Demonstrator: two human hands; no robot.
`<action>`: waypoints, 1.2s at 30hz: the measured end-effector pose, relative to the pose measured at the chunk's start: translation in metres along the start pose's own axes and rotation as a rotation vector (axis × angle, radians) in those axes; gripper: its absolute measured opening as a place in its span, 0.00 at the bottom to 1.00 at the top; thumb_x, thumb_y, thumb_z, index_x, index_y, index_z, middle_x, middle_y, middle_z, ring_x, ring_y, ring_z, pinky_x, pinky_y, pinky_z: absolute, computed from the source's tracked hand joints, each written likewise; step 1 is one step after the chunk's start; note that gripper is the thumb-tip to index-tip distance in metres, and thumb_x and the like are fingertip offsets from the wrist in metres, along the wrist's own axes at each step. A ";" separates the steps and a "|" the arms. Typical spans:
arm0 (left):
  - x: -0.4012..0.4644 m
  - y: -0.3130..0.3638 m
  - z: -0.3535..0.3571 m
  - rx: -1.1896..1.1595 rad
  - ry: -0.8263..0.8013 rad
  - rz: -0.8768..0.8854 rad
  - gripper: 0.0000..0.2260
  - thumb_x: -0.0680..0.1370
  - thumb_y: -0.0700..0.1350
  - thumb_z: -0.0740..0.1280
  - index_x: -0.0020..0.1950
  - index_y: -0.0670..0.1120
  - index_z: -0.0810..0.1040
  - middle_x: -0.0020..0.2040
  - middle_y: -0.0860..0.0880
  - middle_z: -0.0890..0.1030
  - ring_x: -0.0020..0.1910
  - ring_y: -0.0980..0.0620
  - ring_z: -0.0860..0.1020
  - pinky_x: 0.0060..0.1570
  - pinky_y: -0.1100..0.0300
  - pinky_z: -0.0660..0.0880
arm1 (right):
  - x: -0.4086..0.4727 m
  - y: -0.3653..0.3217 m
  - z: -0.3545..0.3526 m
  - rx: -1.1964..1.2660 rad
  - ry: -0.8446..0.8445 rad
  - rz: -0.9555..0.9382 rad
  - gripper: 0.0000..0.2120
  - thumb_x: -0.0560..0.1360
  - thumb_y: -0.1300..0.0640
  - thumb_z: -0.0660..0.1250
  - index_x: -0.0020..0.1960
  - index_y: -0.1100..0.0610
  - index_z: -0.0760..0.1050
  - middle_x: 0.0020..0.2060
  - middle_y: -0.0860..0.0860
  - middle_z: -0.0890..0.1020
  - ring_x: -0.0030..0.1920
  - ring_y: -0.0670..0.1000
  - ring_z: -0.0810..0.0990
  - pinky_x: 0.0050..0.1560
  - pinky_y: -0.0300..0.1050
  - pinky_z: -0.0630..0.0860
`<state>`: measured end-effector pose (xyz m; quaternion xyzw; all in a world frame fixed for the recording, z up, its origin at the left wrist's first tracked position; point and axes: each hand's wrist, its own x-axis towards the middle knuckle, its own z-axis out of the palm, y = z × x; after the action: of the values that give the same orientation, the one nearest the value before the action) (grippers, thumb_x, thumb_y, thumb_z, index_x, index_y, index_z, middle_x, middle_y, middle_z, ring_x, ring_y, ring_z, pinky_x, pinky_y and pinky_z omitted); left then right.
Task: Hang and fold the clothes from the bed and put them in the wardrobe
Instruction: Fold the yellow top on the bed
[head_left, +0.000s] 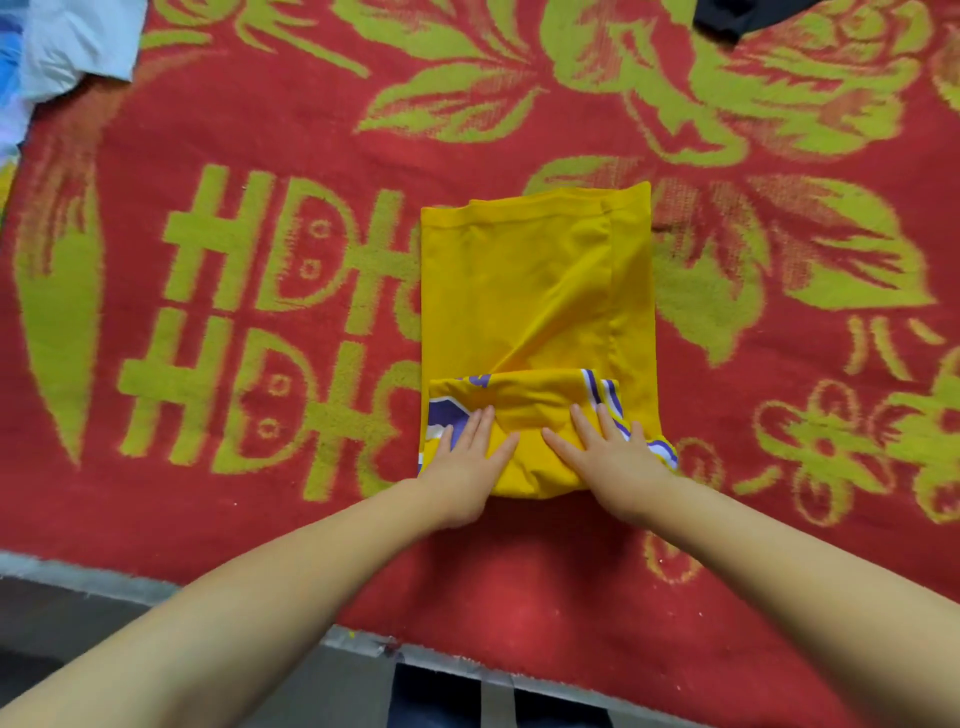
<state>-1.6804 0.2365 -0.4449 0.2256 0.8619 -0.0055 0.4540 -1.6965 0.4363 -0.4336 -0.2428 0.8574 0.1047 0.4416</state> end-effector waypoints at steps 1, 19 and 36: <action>-0.007 0.000 -0.007 -0.043 -0.107 0.037 0.39 0.75 0.32 0.59 0.78 0.49 0.39 0.76 0.37 0.34 0.76 0.41 0.37 0.74 0.44 0.46 | -0.007 -0.002 -0.004 0.021 -0.084 -0.034 0.42 0.78 0.68 0.59 0.77 0.43 0.37 0.77 0.57 0.41 0.76 0.65 0.42 0.69 0.67 0.57; -0.016 -0.027 -0.020 0.089 0.582 -0.068 0.36 0.75 0.58 0.65 0.77 0.44 0.57 0.77 0.41 0.59 0.76 0.45 0.59 0.71 0.40 0.59 | -0.008 0.004 -0.006 0.178 0.419 -0.094 0.42 0.73 0.52 0.66 0.78 0.46 0.45 0.78 0.54 0.43 0.76 0.58 0.35 0.70 0.70 0.44; -0.013 -0.031 -0.009 -0.234 0.299 -0.040 0.18 0.76 0.41 0.61 0.65 0.50 0.70 0.63 0.44 0.74 0.59 0.41 0.75 0.50 0.51 0.73 | -0.010 0.023 -0.026 0.266 0.078 -0.105 0.29 0.76 0.62 0.58 0.74 0.44 0.60 0.73 0.50 0.66 0.70 0.55 0.68 0.62 0.47 0.71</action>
<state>-1.6928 0.2057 -0.4357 0.1524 0.9189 0.1190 0.3439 -1.7214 0.4489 -0.4104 -0.2305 0.8664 -0.0425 0.4409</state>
